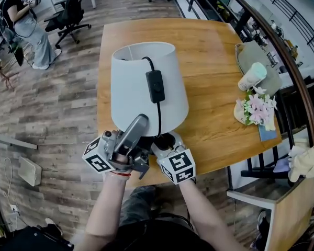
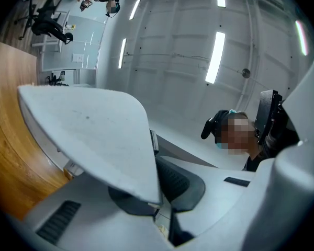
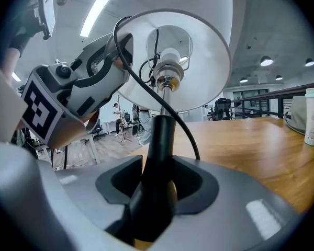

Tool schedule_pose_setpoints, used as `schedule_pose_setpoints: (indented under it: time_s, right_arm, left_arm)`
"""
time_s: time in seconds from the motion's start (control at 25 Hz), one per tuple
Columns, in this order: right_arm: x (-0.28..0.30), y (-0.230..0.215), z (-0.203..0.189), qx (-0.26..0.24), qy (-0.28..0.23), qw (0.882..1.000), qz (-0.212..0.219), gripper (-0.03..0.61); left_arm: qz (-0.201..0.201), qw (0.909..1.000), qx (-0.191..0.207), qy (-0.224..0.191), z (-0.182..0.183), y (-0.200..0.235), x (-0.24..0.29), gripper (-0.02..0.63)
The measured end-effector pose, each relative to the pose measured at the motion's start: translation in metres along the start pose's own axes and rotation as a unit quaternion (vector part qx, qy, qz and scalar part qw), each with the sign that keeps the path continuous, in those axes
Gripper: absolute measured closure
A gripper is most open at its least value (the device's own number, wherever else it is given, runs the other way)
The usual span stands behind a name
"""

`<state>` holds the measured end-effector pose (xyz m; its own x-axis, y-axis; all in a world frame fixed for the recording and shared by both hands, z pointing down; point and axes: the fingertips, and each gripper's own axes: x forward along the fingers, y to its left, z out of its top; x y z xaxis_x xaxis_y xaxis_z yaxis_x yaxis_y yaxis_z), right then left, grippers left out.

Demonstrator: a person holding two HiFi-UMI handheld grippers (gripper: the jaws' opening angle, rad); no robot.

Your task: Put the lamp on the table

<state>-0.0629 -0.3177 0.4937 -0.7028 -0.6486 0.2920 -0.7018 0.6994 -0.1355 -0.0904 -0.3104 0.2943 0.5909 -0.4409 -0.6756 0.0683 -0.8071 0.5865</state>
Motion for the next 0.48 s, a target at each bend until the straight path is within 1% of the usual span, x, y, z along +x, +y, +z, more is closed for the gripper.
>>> schedule_pose_setpoints:
  time_s: [0.24,0.48]
  right_arm:
    - [0.022,-0.019,0.004,0.002,-0.001,1.0,-0.015,0.397]
    - [0.037,-0.029,0.005,-0.001,-0.004,1.0,-0.027,0.399]
  left_arm:
    - [-0.004,0.9999,-0.011,0.005,0.01,0.026,0.007,0.613]
    - [-0.008,0.9997,-0.021,0.009,0.018,0.042,0.008,0.614]
